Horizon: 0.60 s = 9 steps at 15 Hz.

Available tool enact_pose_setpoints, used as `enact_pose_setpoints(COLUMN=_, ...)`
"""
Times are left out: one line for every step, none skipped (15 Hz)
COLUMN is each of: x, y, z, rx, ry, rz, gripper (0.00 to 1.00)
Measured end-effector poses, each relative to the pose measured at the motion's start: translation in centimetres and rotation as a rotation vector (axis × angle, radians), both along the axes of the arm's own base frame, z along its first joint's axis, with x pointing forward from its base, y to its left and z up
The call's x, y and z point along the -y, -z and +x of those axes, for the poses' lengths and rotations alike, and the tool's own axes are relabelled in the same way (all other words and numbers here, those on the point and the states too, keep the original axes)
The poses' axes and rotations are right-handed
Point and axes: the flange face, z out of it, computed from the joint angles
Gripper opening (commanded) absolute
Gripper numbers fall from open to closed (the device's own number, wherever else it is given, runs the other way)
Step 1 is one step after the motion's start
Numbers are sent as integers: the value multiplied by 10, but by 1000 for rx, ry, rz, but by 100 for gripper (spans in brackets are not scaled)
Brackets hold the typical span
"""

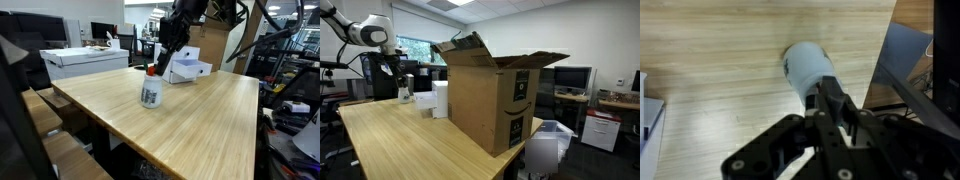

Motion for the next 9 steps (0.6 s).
enact_pose_setpoints(x=0, y=0, z=0, rx=2, ry=-2, rz=-5, gripper=1)
enact_pose_setpoints(x=1, y=0, z=0, rx=5, ry=-1, rz=-12, gripper=0)
enact_pose_setpoints(x=1, y=0, z=1, rx=5, ry=-1, rz=-14, gripper=3)
enact_pose_setpoints(x=1, y=0, z=1, rx=7, ry=-2, rz=-18, gripper=3)
enact_pose_setpoints(x=2, y=0, z=1, rx=9, ry=0, rz=-22, gripper=3)
enact_pose_setpoints(x=3, y=0, z=2, rx=10, ry=1, rz=-24, gripper=3)
enact_pose_setpoints(x=3, y=-1, z=2, rx=14, ry=-1, rz=-29, gripper=3)
enact_pose_setpoints(x=4, y=-3, z=3, rx=25, ry=-10, rz=-41, gripper=3)
enact_pose_setpoints(x=4, y=-6, z=4, rx=33, ry=-15, rz=-48, gripper=3)
